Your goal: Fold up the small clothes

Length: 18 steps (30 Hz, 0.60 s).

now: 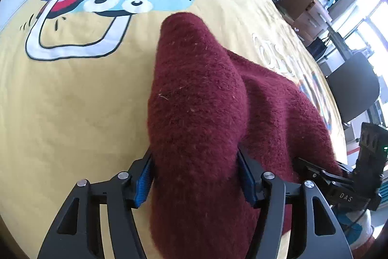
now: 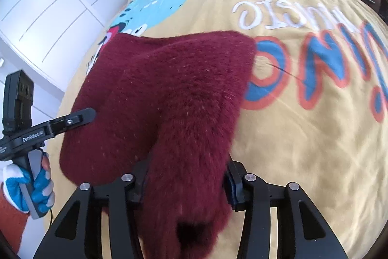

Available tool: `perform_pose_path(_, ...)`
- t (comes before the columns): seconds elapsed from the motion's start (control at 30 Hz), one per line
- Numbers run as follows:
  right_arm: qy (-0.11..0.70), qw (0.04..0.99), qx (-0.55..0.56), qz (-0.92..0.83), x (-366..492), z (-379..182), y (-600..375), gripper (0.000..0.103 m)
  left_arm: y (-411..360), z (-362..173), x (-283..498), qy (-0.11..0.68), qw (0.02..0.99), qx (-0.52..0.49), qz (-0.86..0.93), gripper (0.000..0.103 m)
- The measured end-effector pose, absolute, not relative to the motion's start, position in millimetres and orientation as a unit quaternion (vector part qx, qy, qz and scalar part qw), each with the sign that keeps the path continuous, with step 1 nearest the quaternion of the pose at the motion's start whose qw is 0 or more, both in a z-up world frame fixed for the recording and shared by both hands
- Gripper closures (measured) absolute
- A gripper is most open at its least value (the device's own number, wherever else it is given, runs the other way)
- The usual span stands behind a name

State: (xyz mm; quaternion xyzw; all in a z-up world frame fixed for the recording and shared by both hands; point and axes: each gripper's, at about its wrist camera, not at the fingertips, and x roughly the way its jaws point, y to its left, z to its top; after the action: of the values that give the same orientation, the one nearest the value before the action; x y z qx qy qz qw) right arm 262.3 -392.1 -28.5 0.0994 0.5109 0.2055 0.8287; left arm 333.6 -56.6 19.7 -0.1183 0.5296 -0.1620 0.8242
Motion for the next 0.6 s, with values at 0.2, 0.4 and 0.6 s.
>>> perform_pose_path(0.2,0.503,0.839,0.094,0.186,238.3,-23.0,-432.0,0.051,-74.1,42.9,295.3,0.501,0.847,-0.039,-0.171,0.045)
perform_pose_path(0.4,0.526,0.834,0.090,0.143,243.0,-55.0,-431.5,0.045,-88.4,13.8,272.9,0.511,0.845,-0.027,-0.158,0.044)
perform_pose_path(0.6,0.525,0.833,0.127,0.119,232.6,-58.1,-445.5,0.039,-92.9,8.0,273.5,0.502,0.854,-0.007,-0.136,0.036)
